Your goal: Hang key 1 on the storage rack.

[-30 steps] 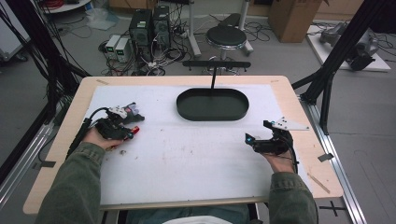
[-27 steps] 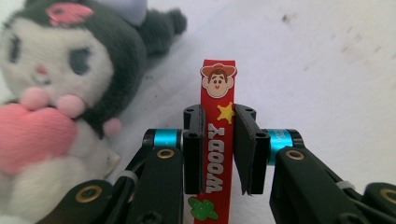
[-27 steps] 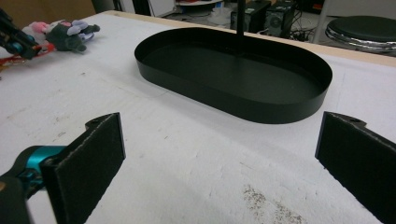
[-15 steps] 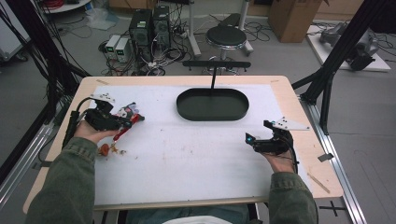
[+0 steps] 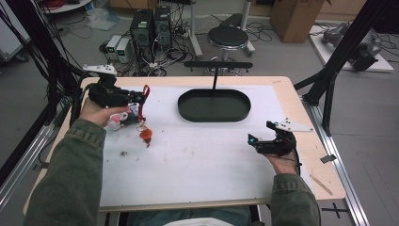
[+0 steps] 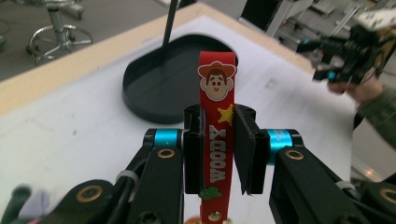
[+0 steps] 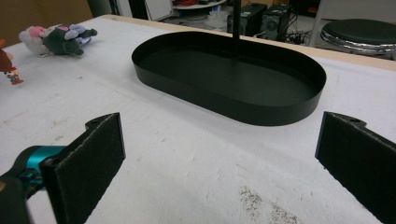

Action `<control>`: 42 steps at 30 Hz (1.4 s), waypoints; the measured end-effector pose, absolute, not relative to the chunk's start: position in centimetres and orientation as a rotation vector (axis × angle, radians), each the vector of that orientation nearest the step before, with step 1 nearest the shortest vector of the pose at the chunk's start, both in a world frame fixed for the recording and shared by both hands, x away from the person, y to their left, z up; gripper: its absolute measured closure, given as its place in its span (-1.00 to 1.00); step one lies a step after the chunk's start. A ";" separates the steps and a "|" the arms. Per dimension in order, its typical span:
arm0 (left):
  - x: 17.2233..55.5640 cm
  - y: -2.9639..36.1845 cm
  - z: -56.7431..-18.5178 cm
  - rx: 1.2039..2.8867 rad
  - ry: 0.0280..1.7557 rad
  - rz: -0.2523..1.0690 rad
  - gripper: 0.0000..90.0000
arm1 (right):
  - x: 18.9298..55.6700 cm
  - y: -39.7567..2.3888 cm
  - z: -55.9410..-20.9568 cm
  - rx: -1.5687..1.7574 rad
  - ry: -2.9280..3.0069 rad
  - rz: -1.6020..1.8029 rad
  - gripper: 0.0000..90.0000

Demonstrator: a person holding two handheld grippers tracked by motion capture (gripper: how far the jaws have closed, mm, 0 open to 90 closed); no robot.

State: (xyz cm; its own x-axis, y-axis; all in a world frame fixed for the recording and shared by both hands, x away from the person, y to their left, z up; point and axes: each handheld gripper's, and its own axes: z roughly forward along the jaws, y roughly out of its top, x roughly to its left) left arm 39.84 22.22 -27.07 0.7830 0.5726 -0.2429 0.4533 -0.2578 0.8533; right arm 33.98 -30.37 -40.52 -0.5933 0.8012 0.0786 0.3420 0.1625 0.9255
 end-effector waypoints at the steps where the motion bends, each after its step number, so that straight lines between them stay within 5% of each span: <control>1: 40.1 21.9 -26.7 1.884 0.777 0.138 0.66 | 34.0 -30.4 -40.5 1.082 2.013 1.426 -0.99; 42: 49.0 11.8 -22.1 1.785 0.696 0.207 0.66 | 34.0 -31.3 -40.6 1.106 1.981 1.465 -0.99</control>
